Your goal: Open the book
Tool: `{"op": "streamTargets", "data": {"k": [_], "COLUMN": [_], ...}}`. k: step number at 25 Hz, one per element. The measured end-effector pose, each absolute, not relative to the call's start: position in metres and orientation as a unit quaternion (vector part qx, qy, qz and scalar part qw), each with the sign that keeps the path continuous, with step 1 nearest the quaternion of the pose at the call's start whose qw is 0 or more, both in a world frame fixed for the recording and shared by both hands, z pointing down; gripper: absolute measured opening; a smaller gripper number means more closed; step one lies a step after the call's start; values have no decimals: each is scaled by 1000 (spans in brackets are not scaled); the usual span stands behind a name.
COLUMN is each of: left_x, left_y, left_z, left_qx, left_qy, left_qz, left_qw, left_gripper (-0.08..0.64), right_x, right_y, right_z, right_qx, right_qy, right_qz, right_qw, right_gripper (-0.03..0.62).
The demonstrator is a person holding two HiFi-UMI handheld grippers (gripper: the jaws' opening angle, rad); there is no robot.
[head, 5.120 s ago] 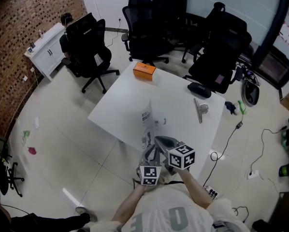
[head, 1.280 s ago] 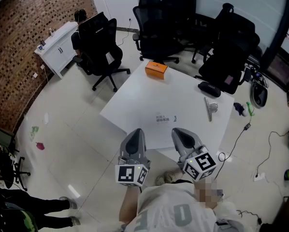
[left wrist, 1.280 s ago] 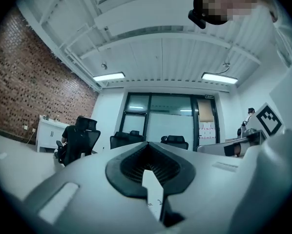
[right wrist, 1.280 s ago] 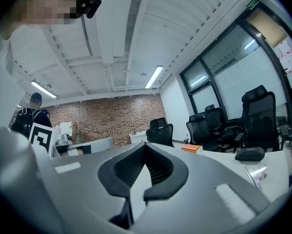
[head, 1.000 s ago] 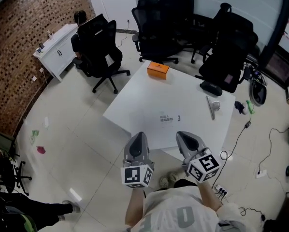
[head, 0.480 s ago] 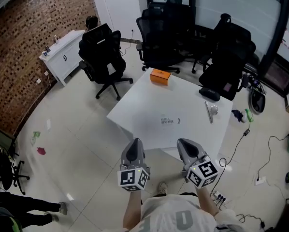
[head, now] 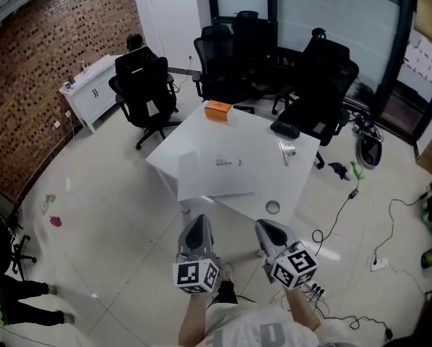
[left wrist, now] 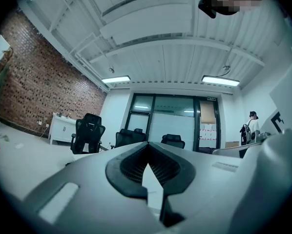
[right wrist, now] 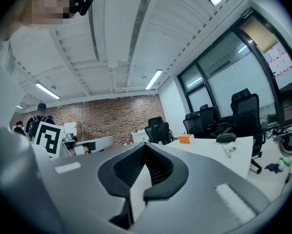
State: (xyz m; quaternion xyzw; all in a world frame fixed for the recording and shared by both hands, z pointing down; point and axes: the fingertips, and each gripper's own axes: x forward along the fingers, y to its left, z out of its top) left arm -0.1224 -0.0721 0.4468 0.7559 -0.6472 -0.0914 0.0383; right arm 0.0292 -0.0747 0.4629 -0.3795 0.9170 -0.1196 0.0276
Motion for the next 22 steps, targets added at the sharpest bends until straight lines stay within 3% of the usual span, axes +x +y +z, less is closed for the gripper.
{"op": "streamTargets", "data": {"k": [9, 22], "left_x": [-58, -23], "left_y": [119, 198], "left_z": [469, 434], "left_qx": [712, 717], "left_qy": [-692, -689], "left_qz": [-106, -107], "left_qw": [52, 17], "left_gripper": [14, 14], "right_x": [129, 138], "right_y": [94, 180], "right_z": [481, 456], "right_qx": [-366, -342], "right_qy": [921, 931], "right_qz": [-132, -128], "right_qw": [-3, 34], "right_gripper": [3, 3]}}
